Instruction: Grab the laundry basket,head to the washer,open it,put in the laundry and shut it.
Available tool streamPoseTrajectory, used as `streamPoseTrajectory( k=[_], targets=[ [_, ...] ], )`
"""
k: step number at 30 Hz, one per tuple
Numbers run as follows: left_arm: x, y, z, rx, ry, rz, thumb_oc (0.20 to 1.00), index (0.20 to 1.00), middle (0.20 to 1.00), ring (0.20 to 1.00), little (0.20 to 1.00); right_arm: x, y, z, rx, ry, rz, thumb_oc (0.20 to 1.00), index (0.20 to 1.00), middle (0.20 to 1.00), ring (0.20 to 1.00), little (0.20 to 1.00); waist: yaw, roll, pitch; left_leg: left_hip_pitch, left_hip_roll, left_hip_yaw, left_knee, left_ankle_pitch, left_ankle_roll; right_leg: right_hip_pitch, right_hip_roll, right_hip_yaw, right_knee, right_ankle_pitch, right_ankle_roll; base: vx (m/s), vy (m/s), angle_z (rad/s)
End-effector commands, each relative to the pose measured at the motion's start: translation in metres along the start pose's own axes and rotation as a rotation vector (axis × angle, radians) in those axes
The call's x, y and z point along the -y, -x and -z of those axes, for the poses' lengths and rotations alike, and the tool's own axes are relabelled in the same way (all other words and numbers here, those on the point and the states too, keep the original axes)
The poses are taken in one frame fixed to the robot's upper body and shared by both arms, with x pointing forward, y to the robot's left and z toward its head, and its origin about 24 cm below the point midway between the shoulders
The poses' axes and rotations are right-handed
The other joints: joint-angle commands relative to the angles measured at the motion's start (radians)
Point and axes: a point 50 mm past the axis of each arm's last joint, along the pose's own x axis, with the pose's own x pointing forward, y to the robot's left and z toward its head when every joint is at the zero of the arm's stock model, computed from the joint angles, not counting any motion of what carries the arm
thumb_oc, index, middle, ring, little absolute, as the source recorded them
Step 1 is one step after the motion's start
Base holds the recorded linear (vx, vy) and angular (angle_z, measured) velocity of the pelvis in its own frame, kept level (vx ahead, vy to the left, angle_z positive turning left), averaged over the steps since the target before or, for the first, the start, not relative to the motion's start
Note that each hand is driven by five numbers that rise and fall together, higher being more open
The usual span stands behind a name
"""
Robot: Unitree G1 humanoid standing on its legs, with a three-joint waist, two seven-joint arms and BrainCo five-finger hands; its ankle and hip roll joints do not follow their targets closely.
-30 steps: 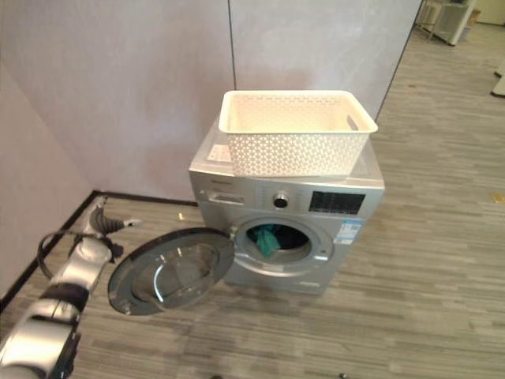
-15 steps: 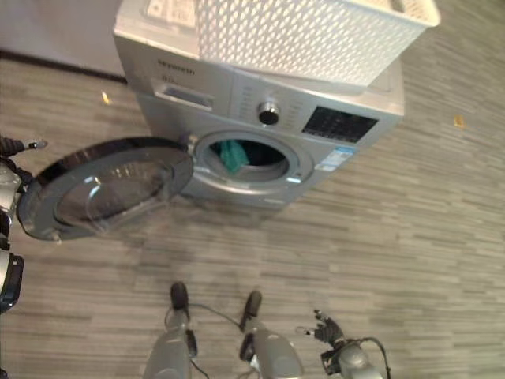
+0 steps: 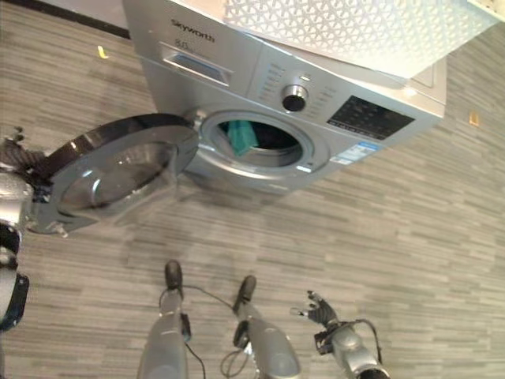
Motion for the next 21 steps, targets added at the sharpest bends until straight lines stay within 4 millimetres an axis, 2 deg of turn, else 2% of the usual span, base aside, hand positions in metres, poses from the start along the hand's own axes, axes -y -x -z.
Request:
streamPoseTrajectory(
  k=[1, 2, 4, 6, 9, 10, 11, 12, 13, 16, 19, 20, 21],
  targets=[
    [0.131, 0.066, 0.053, -0.081, 0.208, 0.456, 1.0, 1.0, 1.0, 1.0, 1.0, 0.024, 0.012, 0.017, -0.047, 0.01, 0.081, 1.0, 1.0, 1.0, 1.0, 1.0, -0.012, 0.052, -0.064, 0.053, 0.013, 0.021, 0.064, -0.129, -0.002, 0.004, -0.099, 0.023, 0.052, -0.012, 0.091, 0.06, 0.118, 0.01],
    [0.148, 0.089, 0.064, -0.106, 0.256, 0.552, 1.0, 1.0, 1.0, 1.0, 1.0, 0.032, 0.014, 0.019, -0.057, 0.019, 0.1, 1.0, 1.0, 1.0, 1.0, 1.0, -0.006, 0.068, -0.076, 0.073, 0.008, 0.027, 0.056, -0.129, 0.0, 0.016, -0.1, 0.027, 0.054, -0.017, 0.09, 0.06, 0.117, -0.04],
    [0.172, 0.118, 0.072, -0.155, 0.358, 0.668, 1.0, 1.0, 1.0, 1.0, 1.0, 0.04, 0.015, 0.02, -0.075, 0.034, 0.118, 1.0, 1.0, 1.0, 1.0, 1.0, -0.004, 0.088, -0.094, 0.101, 0.003, 0.032, 0.046, -0.13, 0.003, 0.031, -0.101, 0.031, 0.056, -0.024, 0.089, 0.1, 0.056, -0.12],
    [0.195, 0.141, 0.068, -0.176, 0.443, 0.789, 1.0, 1.0, 1.0, 1.0, 1.0, 0.047, 0.017, 0.024, -0.098, 0.054, 0.131, 1.0, 1.0, 1.0, 1.0, 1.0, -0.003, 0.109, -0.112, 0.136, 0.0, 0.036, 0.03, -0.128, 0.004, 0.049, -0.103, 0.039, 0.059, -0.032, 0.089, 0.1, 0.032, -0.13],
    [0.232, 0.16, 0.042, -0.159, 0.557, 0.904, 1.0, 1.0, 1.0, 1.0, 1.0, 0.046, 0.017, 0.033, -0.14, 0.06, 0.142, 1.0, 1.0, 1.0, 1.0, 1.0, -0.016, 0.122, -0.141, 0.173, -0.005, 0.039, 0.012, -0.127, 0.004, 0.074, -0.1, 0.047, 0.058, -0.042, 0.088, 0.1, -0.025, -0.2],
    [0.266, 0.166, -0.003, -0.065, 0.575, 0.995, 1.0, 1.0, 1.0, 1.0, 1.0, 0.04, 0.015, 0.04, -0.177, 0.06, 0.142, 1.0, 1.0, 1.0, 1.0, 1.0, -0.039, 0.128, -0.16, 0.197, -0.004, 0.039, 0.003, -0.127, 0.004, 0.089, -0.095, 0.053, 0.058, -0.052, 0.087, 0.08, -0.096, -0.08],
    [0.271, 0.166, -0.019, -0.008, 0.572, 1.007, 1.0, 1.0, 1.0, 1.0, 1.0, 0.04, 0.016, 0.044, -0.195, 0.063, 0.148, 1.0, 1.0, 1.0, 1.0, 1.0, -0.046, 0.13, -0.165, 0.203, -0.003, 0.041, 0.0, -0.126, 0.003, 0.094, -0.093, 0.053, 0.057, -0.054, 0.087, 0.06, -0.096, -0.08],
    [0.273, 0.168, -0.031, 0.029, 0.587, 1.018, 1.0, 1.0, 1.0, 1.0, 1.0, 0.039, 0.018, 0.048, -0.209, 0.07, 0.149, 1.0, 1.0, 1.0, 1.0, 1.0, -0.051, 0.131, -0.173, 0.204, -0.003, 0.043, -0.004, -0.122, 0.002, 0.095, -0.093, 0.051, 0.054, -0.053, 0.087, 0.04, -0.103, -0.15],
    [0.265, 0.169, -0.033, 0.069, 0.609, 1.025, 1.0, 1.0, 1.0, 1.0, 1.0, 0.037, 0.022, 0.06, -0.246, 0.073, 0.149, 1.0, 1.0, 1.0, 1.0, 1.0, -0.048, 0.141, -0.185, 0.213, 0.001, 0.048, -0.006, -0.122, -0.002, 0.109, -0.09, 0.044, 0.041, -0.053, 0.087, 0.03, -0.079, -0.25],
    [0.253, 0.168, -0.02, 0.084, 0.574, 0.999, 1.0, 1.0, 1.0, 1.0, 1.0, 0.034, 0.025, 0.068, -0.266, 0.066, 0.142, 1.0, 1.0, 1.0, 1.0, 1.0, -0.038, 0.146, -0.191, 0.223, 0.005, 0.051, -0.006, -0.124, -0.004, 0.12, -0.087, 0.043, 0.032, -0.054, 0.087, 0.03, -0.052, -0.16],
    [0.231, 0.17, 0.031, -0.033, 0.543, 0.916, 1.0, 1.0, 1.0, 1.0, 1.0, 0.028, 0.031, 0.081, -0.302, 0.042, 0.128, 1.0, 1.0, 1.0, 1.0, 1.0, -0.017, 0.152, -0.198, 0.24, 0.01, 0.052, -0.006, -0.126, -0.009, 0.143, -0.083, 0.04, 0.019, -0.057, 0.084, 0.03, -0.068, -0.08],
    [0.216, 0.174, 0.063, -0.115, 0.505, 0.851, 1.0, 1.0, 1.0, 1.0, 1.0, 0.022, 0.033, 0.087, -0.313, 0.026, 0.115, 1.0, 1.0, 1.0, 1.0, 1.0, -0.002, 0.156, -0.202, 0.251, 0.012, 0.048, -0.006, -0.128, -0.012, 0.16, -0.078, 0.037, 0.012, -0.064, 0.082, 0.04, -0.073, -0.05],
    [0.209, 0.177, 0.076, -0.143, 0.476, 0.829, 1.0, 1.0, 1.0, 1.0, 1.0, 0.021, 0.035, 0.09, -0.32, 0.021, 0.109, 1.0, 1.0, 1.0, 1.0, 1.0, 0.003, 0.158, -0.205, 0.252, 0.012, 0.046, -0.006, -0.128, -0.013, 0.164, -0.076, 0.035, 0.011, -0.067, 0.081, 0.02, -0.05, -0.01]
  ],
)
